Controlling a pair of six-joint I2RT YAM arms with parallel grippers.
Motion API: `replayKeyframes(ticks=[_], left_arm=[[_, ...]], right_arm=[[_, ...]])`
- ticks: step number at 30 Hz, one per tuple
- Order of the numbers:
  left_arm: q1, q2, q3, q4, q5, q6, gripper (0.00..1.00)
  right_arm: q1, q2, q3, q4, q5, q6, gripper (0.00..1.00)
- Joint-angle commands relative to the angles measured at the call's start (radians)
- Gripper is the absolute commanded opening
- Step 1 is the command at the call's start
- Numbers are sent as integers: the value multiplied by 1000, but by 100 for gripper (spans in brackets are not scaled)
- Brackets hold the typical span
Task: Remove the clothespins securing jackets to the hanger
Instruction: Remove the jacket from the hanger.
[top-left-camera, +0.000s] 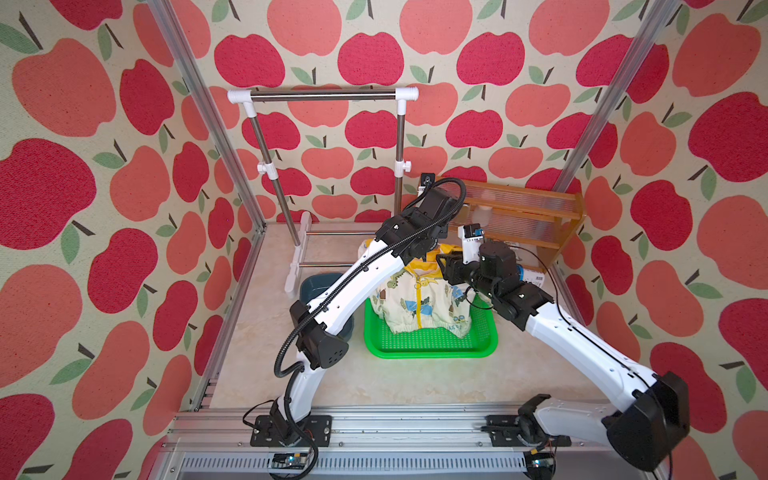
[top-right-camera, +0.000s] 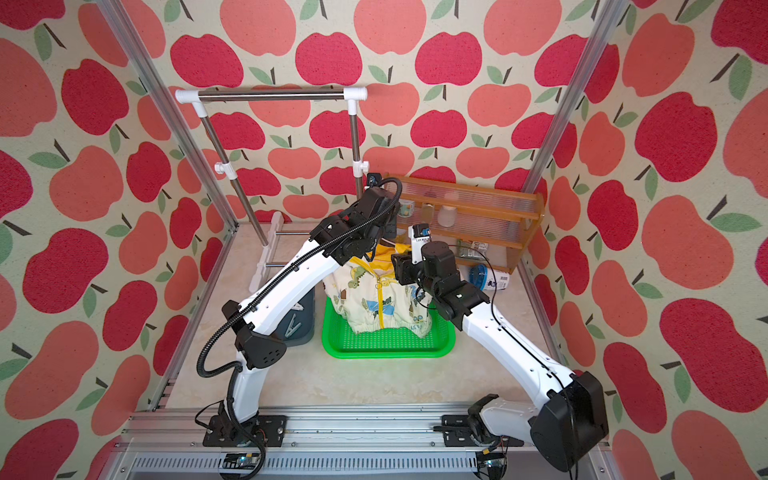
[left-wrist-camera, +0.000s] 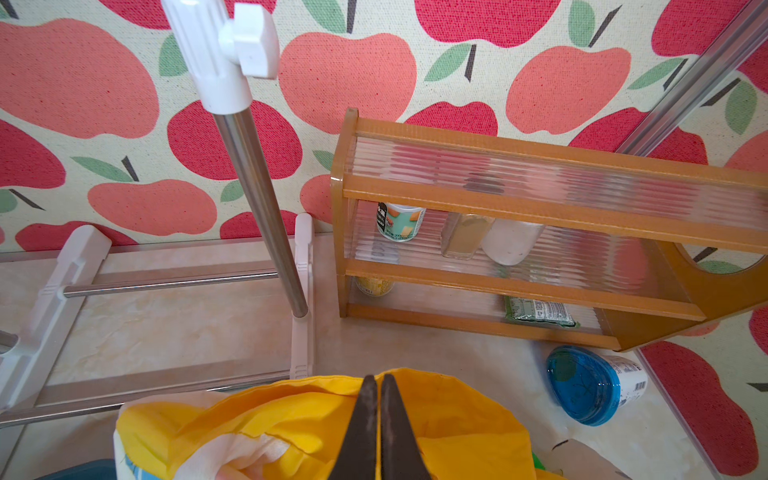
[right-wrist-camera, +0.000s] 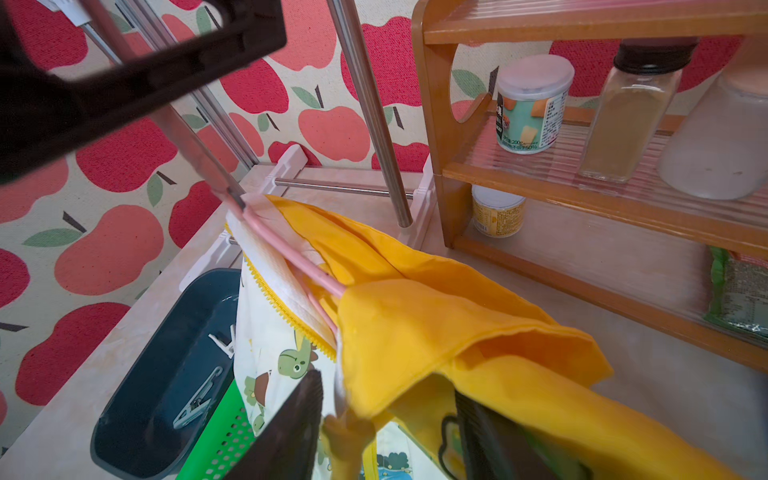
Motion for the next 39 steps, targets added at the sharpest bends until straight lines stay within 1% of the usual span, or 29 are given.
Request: replayKeyframes(ticks=[1,3,5,7,9,10,17,22,32,35,39], left_arm=[[-22,-54,3,-11,-11,-18,0],[-29,-52,4,-17,-34,-8,0],[-37,-49,4,-24,-57,8,0],[-39,-43,5,-39,-79,13,0],[-39,-39,1,-49,-92,14,0],[-39,-38,1,-51,-98,14,0],[-39,-17,-6,-62,-171,30,0],[-33,-23,-37,-66,-221,32,0],[-8,-102,-91,-18,-267,63,0],[9,-137,-90,12,-289,96,0],[42,-192,-104,31,-305,130,0]], right_arm=[[13,27,31,13,92,39,53],[15,24,35,15,122,48,48],[18,4,38,20,142,44,32],[17,-27,46,19,165,28,14],[17,-58,57,13,190,9,3],[17,-71,64,10,194,-4,1],[17,-165,129,0,248,-82,0],[-8,-217,147,17,270,-119,0],[-66,-255,158,-28,284,-142,0],[-72,-257,169,-24,273,-146,0],[-69,-236,237,-33,229,-152,0]])
